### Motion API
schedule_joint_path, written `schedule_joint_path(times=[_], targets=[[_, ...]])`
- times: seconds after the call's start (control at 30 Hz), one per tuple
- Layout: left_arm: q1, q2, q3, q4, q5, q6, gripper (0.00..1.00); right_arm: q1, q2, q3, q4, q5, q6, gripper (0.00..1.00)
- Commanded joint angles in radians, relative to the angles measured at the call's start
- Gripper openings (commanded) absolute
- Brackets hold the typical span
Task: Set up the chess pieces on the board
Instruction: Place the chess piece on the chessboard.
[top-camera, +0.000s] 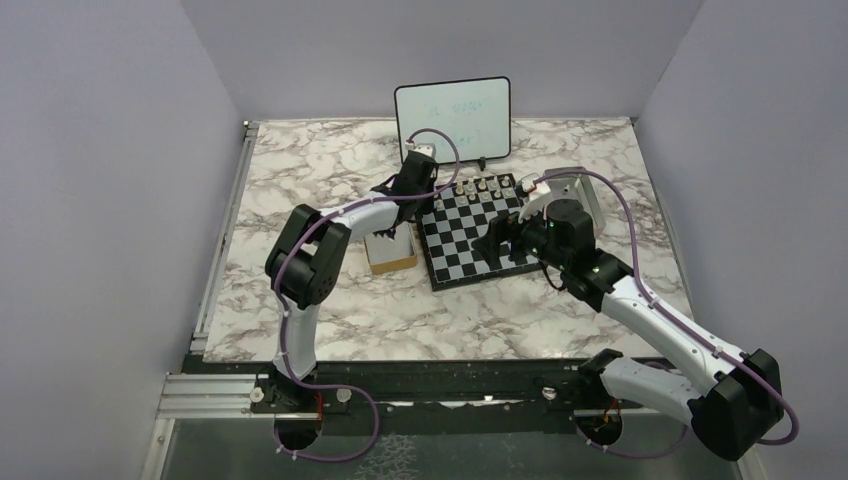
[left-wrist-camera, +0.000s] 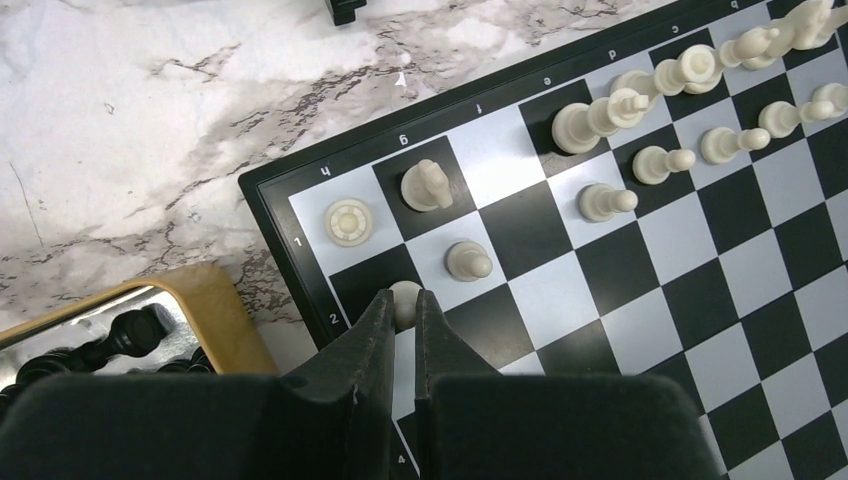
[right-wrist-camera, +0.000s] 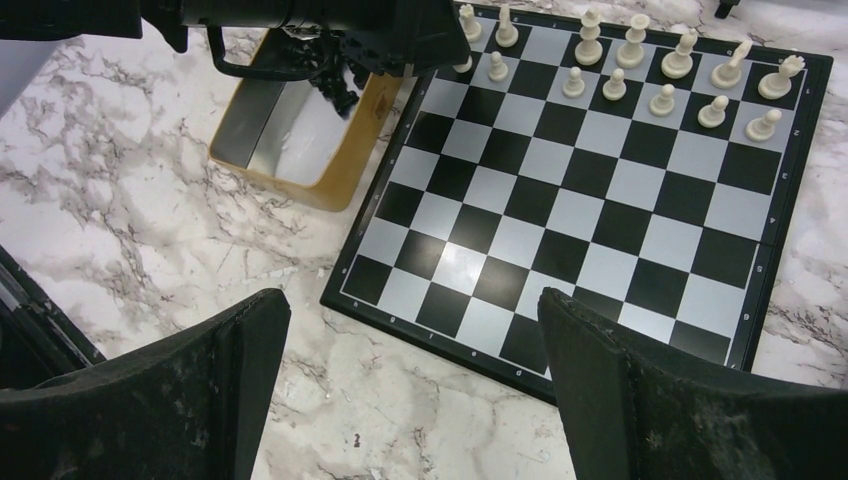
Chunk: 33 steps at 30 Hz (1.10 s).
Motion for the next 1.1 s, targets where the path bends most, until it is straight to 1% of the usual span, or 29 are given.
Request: schedule_joint_path(times=[0.0,0.2,0.4,0.57,0.63,0.67,1.07], targets=[[-0.010,0.016,0.029,0.028,-0.043,0.015,0.10,0.004,0.001,-0.008,-0.011,0.028,0.003,1.00],[-0.012,0.025,0.024,0.022,-0.063,0.020,0.11,0.004,0.001,-0.009,-0.016,0.028,0.001,1.00],[-0.015,0.036,0.025,0.008,-0.076,0.031,0.13,0.004,0.009,-0.013,-0.007,0.027,0.002,1.00],[-0.015,0.046,0.035,0.003,-0.085,0.042,0.18,0.005,0.014,-0.009,-0.008,0.027,0.001,1.00],[-0.015,0.048,0.040,-0.008,-0.094,0.044,0.24,0.004,0.012,-0.011,-0.008,0.027,0.000,1.00],[-0.014,0.049,0.044,-0.011,-0.094,0.045,0.26,0.004,0.010,-0.014,-0.007,0.027,0.002,1.00],[-0.015,0.027,0.111,-0.070,-0.054,0.047,0.35,0.004,0.022,-0.012,-0.004,0.015,0.022,1.00]])
